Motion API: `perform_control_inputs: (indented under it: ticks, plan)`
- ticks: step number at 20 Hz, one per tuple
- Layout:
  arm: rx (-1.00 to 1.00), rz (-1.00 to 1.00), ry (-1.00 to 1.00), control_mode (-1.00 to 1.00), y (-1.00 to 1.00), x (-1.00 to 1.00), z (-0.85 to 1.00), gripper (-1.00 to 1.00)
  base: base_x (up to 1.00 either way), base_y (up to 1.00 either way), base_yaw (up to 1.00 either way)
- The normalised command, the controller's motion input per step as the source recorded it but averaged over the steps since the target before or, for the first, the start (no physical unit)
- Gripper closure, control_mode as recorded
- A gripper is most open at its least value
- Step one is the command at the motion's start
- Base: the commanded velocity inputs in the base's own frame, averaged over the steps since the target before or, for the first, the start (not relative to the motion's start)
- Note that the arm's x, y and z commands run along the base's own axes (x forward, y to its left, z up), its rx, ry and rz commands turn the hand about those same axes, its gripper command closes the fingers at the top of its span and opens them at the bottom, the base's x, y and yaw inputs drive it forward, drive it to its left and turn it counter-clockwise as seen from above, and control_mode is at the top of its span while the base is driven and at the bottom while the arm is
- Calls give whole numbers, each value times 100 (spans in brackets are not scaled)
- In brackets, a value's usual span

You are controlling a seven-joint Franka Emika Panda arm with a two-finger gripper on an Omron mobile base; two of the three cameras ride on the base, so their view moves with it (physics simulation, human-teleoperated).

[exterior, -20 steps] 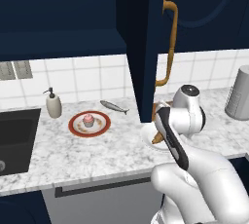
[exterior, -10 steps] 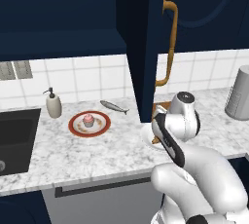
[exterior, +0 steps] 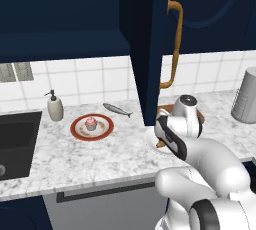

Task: From the different types of pastries on the counter, select a croissant and place it on the cutting board. Then retrieve a jar of jam from the cabinet and place it alongside the croissant on the cutting board.

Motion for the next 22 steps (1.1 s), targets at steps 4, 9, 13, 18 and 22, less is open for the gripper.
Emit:
perform_control_inputs:
  ticks: [4, 9, 13, 18, 22]
  plan:
    - [0, -2, 0, -100, 0, 0, -34, -100, 0, 0, 0]
    - [0, -2, 0, -100, 0, 1, -34, -100, 0, 0, 0]
    - [0, -1, 0, -100, 0, 1, -36, -100, 0, 0, 0]
    - [0, -1, 0, -100, 0, 0, -38, -100, 0, 0, 0]
    - [0, -1, 0, -100, 0, 1, -36, -100, 0, 0, 0]
